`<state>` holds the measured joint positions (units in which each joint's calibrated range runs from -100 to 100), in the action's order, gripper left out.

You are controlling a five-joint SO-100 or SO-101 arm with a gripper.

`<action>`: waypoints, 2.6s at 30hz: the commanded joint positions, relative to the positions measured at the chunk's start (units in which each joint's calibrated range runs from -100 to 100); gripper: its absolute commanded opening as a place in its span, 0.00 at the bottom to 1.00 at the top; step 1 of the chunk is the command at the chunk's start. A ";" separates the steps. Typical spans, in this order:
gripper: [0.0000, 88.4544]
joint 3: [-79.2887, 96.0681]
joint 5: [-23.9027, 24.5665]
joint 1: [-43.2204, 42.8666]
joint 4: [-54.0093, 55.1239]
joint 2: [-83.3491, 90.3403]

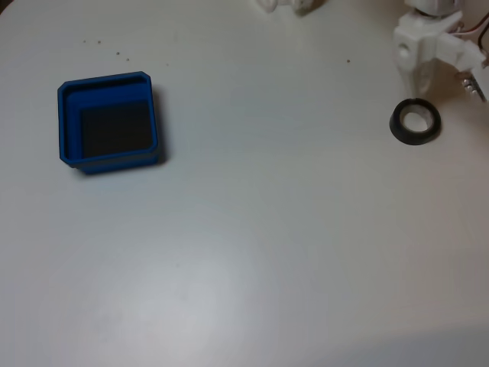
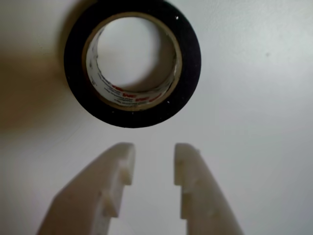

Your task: Pick the black tape roll and drop it in the blue box

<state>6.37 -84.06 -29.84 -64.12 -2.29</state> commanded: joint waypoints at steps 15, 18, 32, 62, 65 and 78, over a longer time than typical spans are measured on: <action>0.02 -7.18 15.07 2.24 -1.31 -2.73; 0.02 -7.00 15.07 2.92 -1.31 -2.73; 0.02 -6.82 14.81 6.73 -1.39 -3.57; 0.15 -7.09 14.37 3.11 -0.89 -9.25; 0.15 -7.18 14.72 3.11 -0.65 -9.25; 0.15 -7.18 18.22 3.21 -0.56 -9.42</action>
<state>2.96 -67.78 -26.67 -65.02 -12.02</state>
